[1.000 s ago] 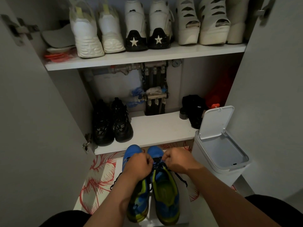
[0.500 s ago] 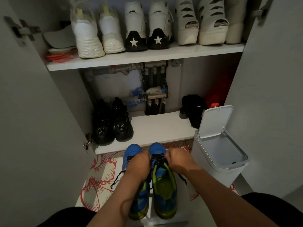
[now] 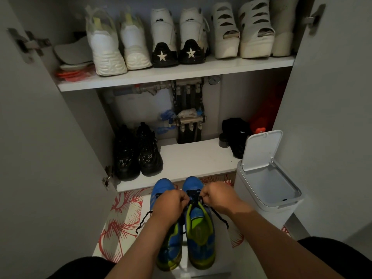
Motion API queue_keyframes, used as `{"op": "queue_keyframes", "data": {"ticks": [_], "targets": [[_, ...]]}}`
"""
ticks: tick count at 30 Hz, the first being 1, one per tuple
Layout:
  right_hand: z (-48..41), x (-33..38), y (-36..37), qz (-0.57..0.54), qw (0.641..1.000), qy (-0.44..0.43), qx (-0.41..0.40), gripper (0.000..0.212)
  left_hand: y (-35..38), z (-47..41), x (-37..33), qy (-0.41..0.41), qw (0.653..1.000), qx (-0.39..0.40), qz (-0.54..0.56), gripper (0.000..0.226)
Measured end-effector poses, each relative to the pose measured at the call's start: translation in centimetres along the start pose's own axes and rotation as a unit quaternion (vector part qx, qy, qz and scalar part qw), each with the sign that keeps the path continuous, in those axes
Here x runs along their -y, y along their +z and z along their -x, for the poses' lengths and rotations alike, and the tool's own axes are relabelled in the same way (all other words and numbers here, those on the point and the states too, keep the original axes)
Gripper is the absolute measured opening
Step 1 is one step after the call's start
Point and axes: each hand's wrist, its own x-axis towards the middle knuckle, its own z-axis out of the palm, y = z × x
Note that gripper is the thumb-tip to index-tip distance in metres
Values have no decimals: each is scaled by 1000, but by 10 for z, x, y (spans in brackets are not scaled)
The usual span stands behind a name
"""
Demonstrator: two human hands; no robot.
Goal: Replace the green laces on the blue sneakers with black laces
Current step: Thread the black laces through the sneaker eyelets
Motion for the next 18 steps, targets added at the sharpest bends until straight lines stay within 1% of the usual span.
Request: {"op": "queue_keyframes", "data": {"ticks": [3,5,6,8,10,12,15,18], "targets": [[-1,3,5,26,1000,-8,7,17,-1,-1,-5,32,997,3,-67,20],[-1,4,8,29,1000,-5,-1,19,0,-2,-7,47,995,11,-92,13],[-1,4,9,27,1000,3,-8,21,0,-2,-7,42,995,14,-94,8],[1,3,9,18,999,33,-26,22,0,-3,-7,11,997,12,-78,6],[3,2,10,2,997,68,-34,20,0,-3,-8,-20,998,9,-56,9],[4,2,9,-13,995,87,-41,18,-1,-3,-8,-34,998,8,-43,13],[5,0,5,-43,995,78,-52,13,-4,-1,-9,-37,999,-7,7,15],[8,-2,-1,-33,996,74,-49,20,-9,2,-8,-34,998,-2,47,21]]}}
